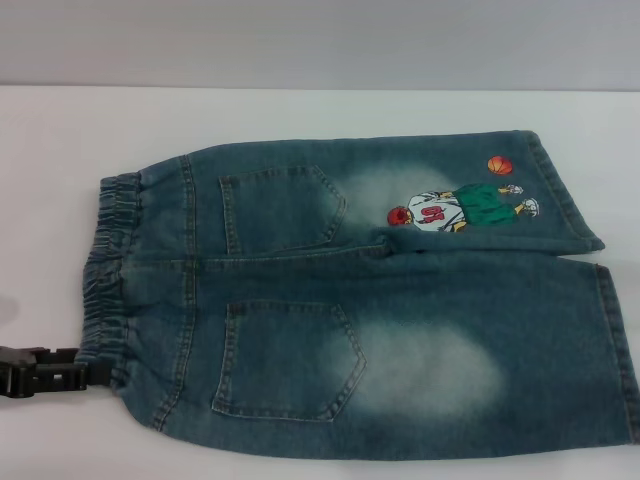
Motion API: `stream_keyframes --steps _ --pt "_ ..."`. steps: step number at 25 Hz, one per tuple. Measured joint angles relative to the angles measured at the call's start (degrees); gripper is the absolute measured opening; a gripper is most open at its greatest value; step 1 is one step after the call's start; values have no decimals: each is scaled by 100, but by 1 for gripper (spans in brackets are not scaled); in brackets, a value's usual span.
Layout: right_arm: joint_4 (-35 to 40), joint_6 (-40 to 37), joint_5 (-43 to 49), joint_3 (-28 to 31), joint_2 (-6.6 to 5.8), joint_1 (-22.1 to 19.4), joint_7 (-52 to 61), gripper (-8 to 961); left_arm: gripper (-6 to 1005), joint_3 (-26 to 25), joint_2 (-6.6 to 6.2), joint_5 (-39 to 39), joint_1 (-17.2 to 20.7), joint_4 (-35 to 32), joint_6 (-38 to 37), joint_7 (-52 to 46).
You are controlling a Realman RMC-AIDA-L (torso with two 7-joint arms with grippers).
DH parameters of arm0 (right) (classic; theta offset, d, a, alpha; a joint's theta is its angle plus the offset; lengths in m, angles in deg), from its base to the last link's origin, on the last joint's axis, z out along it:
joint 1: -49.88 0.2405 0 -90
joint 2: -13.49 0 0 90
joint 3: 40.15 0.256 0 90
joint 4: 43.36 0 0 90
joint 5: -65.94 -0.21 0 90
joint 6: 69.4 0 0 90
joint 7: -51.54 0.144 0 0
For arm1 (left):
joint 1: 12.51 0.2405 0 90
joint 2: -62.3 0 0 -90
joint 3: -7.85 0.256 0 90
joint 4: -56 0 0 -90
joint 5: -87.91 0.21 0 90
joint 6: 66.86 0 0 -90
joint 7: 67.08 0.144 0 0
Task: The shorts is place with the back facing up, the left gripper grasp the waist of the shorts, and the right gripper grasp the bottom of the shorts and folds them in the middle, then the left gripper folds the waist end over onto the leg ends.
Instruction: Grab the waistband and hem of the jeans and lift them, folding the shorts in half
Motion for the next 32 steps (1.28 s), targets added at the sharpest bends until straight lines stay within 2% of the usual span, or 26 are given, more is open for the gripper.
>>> stream_keyframes --steps 14,22,32 --pt "0 -13 0 47 5 -3 0 680 838 19 0 104 -17 -48 107 -224" --pt "12 -11 0 56 -3 -8 0 679 837 49 58 250 -84 -53 133 -248" --pt "18 50 0 56 -4 -12 -2 680 836 -4 47 217 -86 -53 94 -248"
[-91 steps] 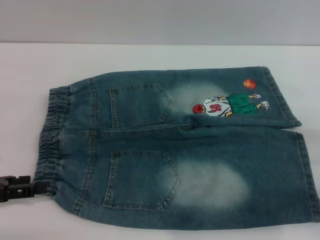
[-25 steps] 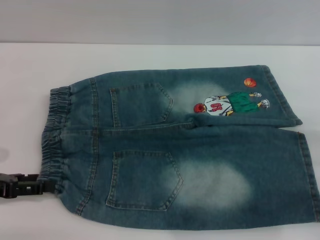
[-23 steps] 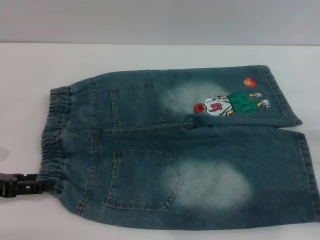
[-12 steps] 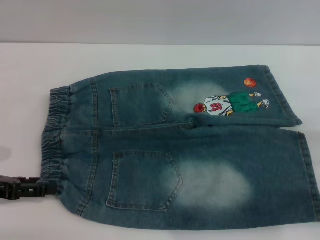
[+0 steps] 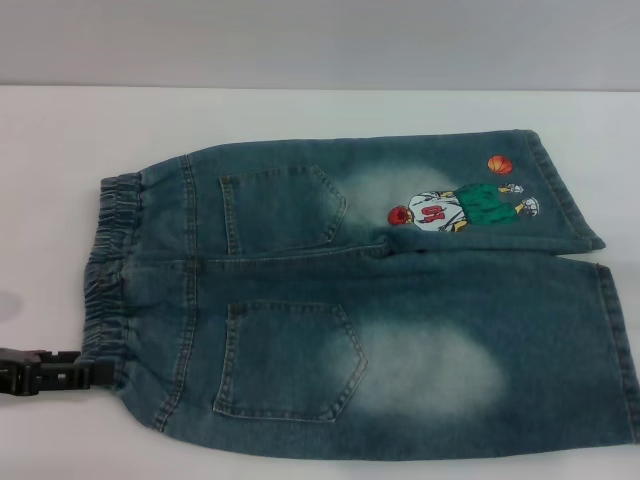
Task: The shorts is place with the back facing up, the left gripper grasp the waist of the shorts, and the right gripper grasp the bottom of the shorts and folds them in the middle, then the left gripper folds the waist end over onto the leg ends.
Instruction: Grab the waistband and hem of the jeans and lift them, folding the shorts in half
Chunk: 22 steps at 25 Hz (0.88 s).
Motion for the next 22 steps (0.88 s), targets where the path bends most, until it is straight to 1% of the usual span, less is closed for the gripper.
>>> stream_keyframes --steps 4,8,11,20,22 --pt "0 55 0 0 0 3 -12 679 836 -54 -2 -19 -8 1 -59 20" --pt "0 68 0 0 0 2 -12 679 835 -333 -3 -33 -50 1 -335 85" --pt "10 69 0 3 0 -5 -12 680 835 -378 -3 -34 -58 1 -394 91" --pt "44 70 -37 9 0 -23 -12 679 834 -356 8 -12 -56 0 -375 94" --pt "44 70 -46 9 0 -23 -12 679 833 -319 45 10 -55 1 -327 97"
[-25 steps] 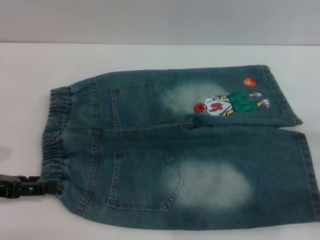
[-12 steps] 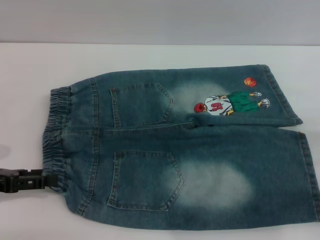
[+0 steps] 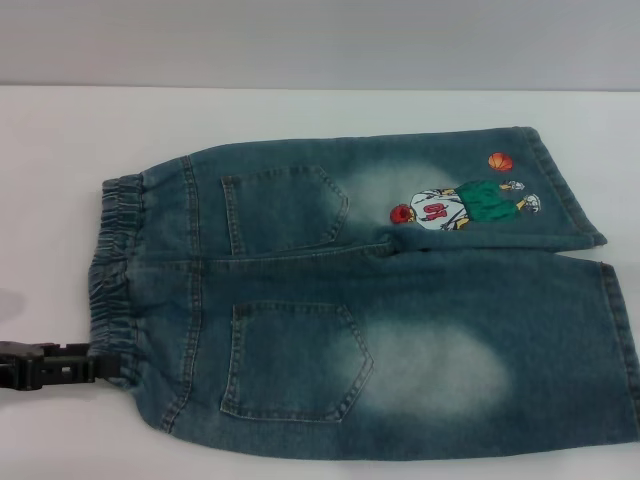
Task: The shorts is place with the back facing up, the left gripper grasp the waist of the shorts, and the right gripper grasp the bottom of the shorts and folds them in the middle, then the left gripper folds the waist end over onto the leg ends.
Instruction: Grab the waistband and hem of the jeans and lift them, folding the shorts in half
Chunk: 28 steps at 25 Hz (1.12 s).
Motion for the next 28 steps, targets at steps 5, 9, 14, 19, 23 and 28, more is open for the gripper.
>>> stream_keyframes --steps 5,9,14,19,23,28 --pt "0 0 -5 0 0 -5 0 680 833 -1 1 3 -3 -7 78 -31" --pt "0 0 -8 0 2 -16 4 680 832 -64 3 5 0 -124 174 -157" --pt "0 -1 -8 0 8 -28 10 680 832 -44 32 20 45 -345 453 -814" --pt "3 98 -8 -1 9 -33 9 680 831 -157 110 5 109 -794 262 -1515" --pt "17 150 -8 -1 6 -16 9 679 830 -269 154 4 140 -1091 125 -2024" --pt "35 192 -8 -1 2 14 -17 679 830 -214 45 62 145 -1112 -15 -2479"
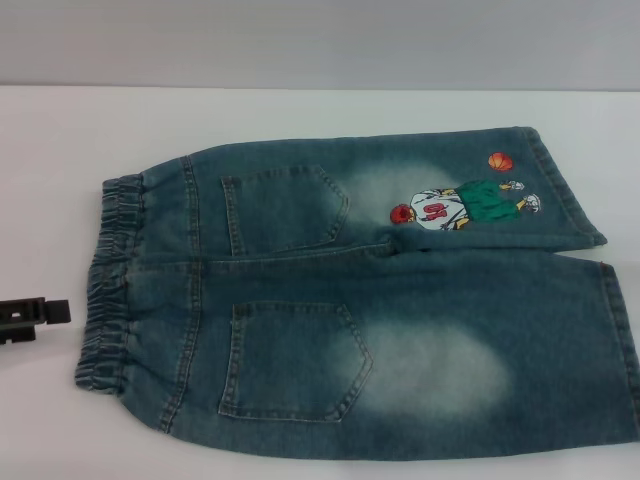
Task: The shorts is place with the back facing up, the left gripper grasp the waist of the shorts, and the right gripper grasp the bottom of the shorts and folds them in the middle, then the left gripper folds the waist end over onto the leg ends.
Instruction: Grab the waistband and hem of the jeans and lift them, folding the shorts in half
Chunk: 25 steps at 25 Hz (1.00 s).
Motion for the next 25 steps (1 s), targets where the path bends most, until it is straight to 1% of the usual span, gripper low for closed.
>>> stream_keyframes --steps 4,7,12,18,25 --pt "53 90 0 0 -2 30 -12 679 829 10 -28 106 -2 51 -79 -46" --pt "104 164 0 0 -2 62 -13 678 829 49 -26 137 -7 127 -132 5" --pt "138 219 0 0 -3 109 -10 678 829 158 4 267 -15 166 -182 18" --pt "142 285 1 0 -9 175 -14 680 829 251 96 310 -81 203 -132 20" --pt "164 333 1 0 -11 192 -17 680 828 298 101 321 -107 207 -70 -39"
